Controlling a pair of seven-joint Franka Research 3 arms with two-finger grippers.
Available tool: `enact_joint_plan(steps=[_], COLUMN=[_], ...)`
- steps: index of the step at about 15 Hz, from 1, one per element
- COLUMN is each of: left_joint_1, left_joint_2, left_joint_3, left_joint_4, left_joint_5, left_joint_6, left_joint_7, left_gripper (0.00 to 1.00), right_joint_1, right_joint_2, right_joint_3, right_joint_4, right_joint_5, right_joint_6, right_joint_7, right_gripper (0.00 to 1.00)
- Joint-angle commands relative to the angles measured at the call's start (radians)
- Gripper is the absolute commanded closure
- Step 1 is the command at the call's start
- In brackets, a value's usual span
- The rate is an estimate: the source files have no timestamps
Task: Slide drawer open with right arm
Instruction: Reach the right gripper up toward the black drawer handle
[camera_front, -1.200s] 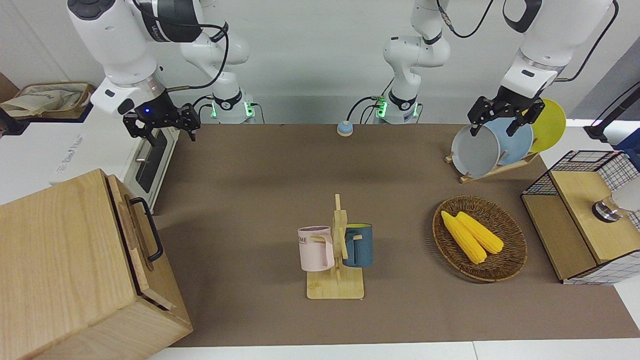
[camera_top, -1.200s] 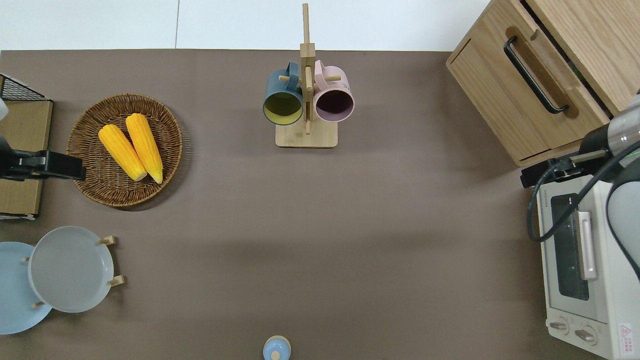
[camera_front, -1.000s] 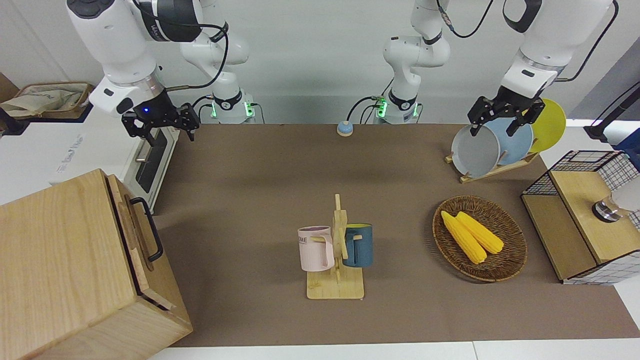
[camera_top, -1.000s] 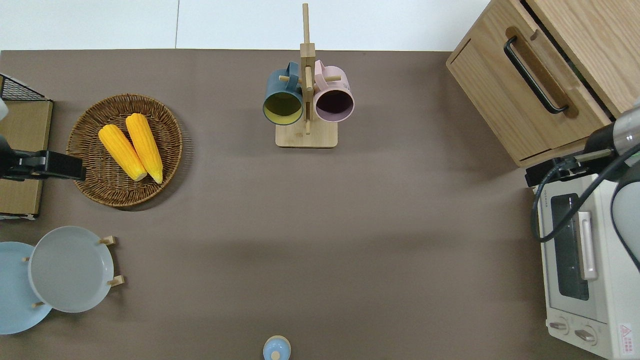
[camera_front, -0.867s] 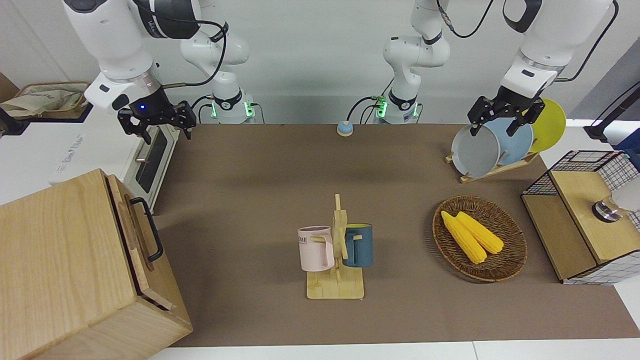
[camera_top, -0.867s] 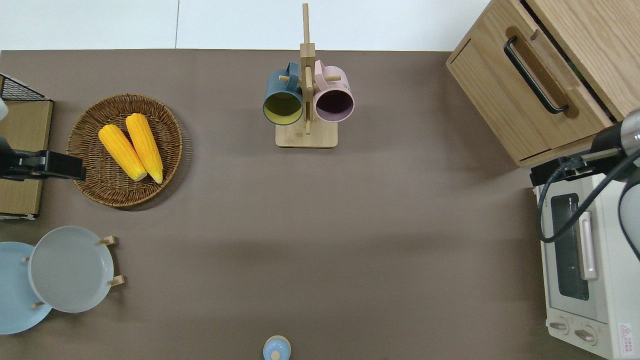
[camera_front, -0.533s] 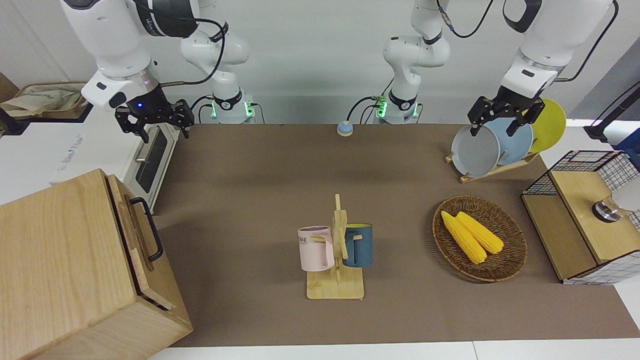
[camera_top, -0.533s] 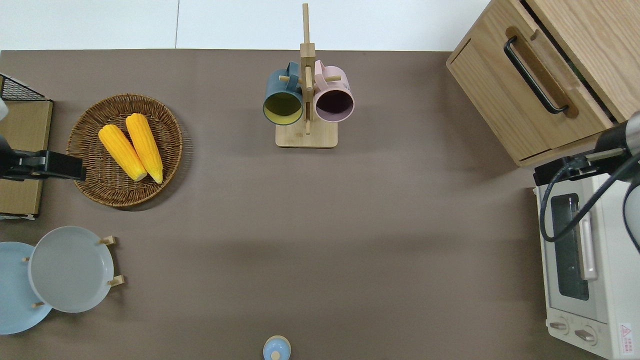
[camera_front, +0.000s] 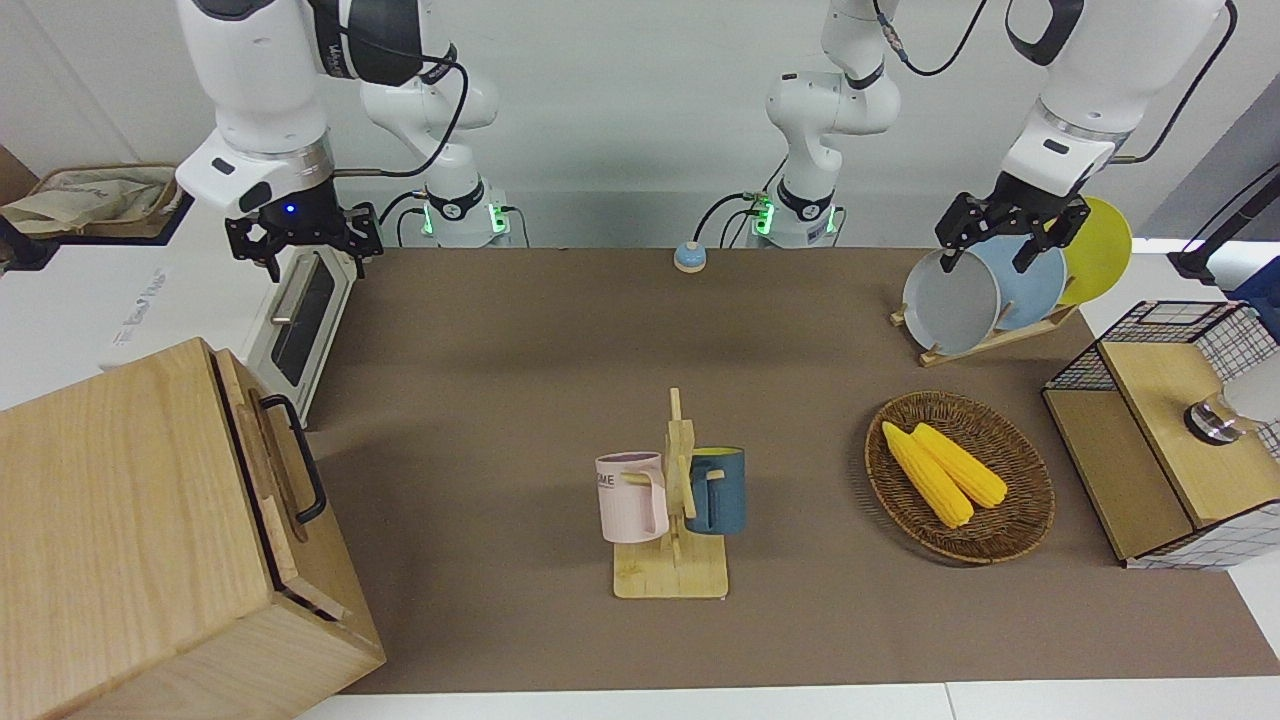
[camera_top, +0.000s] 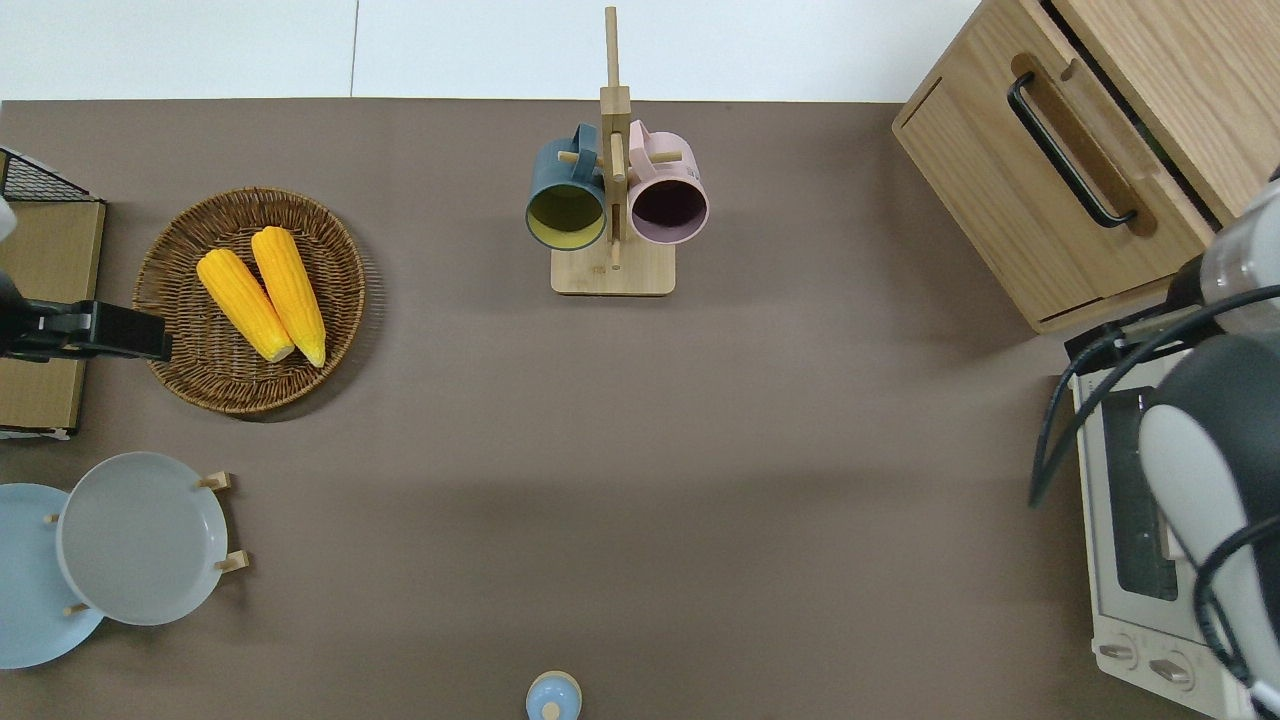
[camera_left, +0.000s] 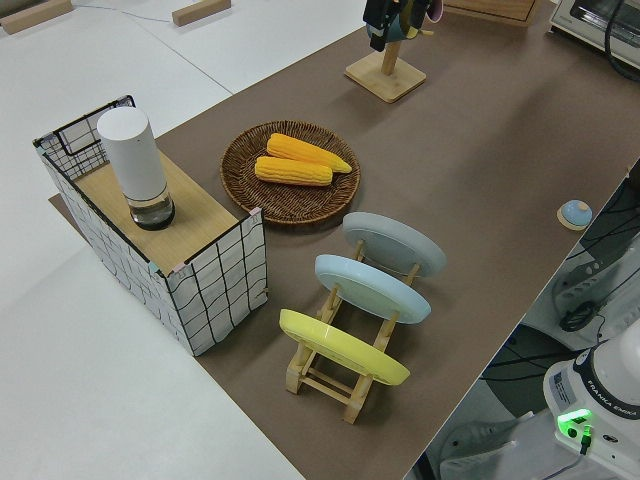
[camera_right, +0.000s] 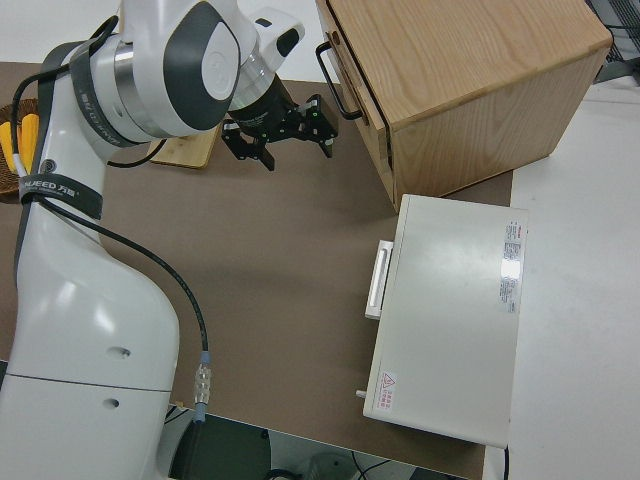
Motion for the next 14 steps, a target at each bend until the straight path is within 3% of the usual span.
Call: enact_joint_plan(steps=[1,6,8,11,14], left_joint_1=[-0.017,-0.017,-0.017,-0.017,-0.017], left_joint_2=[0.013,0.013,0.013,0.013,0.013], left_joint_3=[0.017,0.017,0.017,0.017,0.017], left_joint_4=[0.020,0.020,0.020,0.020,0.020], left_joint_5=[0.012,0.012,0.012,0.012,0.012], left_joint_6=[0.000,0.000,0.000,0.000,0.000], left_joint_7=[0.008,0.008,0.008,0.008,0.008], left_gripper=[0.00,0.00,0.00,0.00,0.00], right_joint_1=[0.073,0.151,0.160,0.163,0.165], right_joint_2=[0.004,0.039,0.055,0.073,0.096], right_joint_3=[0.009,0.014,0.041,0.116,0.150], right_joint_4=[0.005,-0.005,-0.019,-0.062,-0.090], right_joint_5=[-0.137,-0.341,-0.425,-0.599,-0.700], right_joint_6=[-0.003,0.032,0.052,0.054,0.056], right_joint_7=[0.047,0.054,0.103,0.186,0.238], right_gripper=[0.013,0.015,0.013,0.015,0.015])
